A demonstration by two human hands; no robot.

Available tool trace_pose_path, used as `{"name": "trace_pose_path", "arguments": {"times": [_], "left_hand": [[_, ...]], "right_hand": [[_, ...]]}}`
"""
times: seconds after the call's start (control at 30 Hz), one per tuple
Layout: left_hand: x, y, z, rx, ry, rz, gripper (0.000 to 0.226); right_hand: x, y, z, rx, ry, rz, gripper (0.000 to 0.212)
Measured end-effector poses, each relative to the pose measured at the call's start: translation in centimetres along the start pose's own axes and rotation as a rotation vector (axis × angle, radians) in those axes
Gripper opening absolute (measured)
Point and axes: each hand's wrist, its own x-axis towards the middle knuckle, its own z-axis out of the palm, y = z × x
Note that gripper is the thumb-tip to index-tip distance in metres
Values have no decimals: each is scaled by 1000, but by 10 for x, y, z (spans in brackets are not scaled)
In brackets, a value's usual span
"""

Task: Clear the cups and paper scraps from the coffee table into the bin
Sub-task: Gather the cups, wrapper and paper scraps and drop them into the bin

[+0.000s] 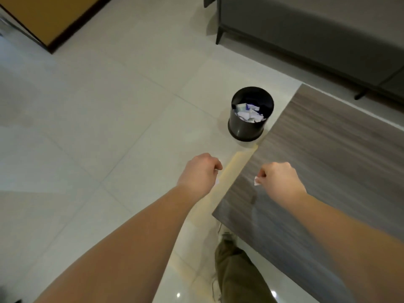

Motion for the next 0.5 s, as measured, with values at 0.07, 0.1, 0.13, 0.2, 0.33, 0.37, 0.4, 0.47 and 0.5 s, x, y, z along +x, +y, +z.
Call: {"name": "trace_pose_path", "arguments": {"times": [0.07, 0.1, 0.13, 0.2, 0.33, 0.37, 0.4, 0.47, 0.5], "left_hand": [[21, -15, -14, 1, -19, -11, 24], [33, -22, -22, -2, -17, -16, 24], [46, -28, -29, -2, -7, -16, 24], [73, -38, -42, -5, 6, -12, 24], [110, -54, -59, 6, -8, -12, 27], [118, -59, -61, 9, -19, -9, 27], [126, -64, -63, 17, -32, -3, 28], [142, -74, -68, 39, -54, 10, 28], [151, -80, -71, 40, -64, 18, 29]], "right_hand": [[22, -16, -2, -15, -3, -7, 16], [34, -25, -5, -14, 5, -12, 16], [46, -31, -8, -16, 9, -17, 16], [68, -46, -16, -15, -3, -16, 13], [109, -77, -33, -44, 7, -45, 14], [117, -84, -36, -55, 4, -50, 14], [125, -90, -37, -63, 5, -51, 13], [139, -103, -36, -76, 7, -53, 12], [145, -109, -36, -79, 9, -50, 12]]}}
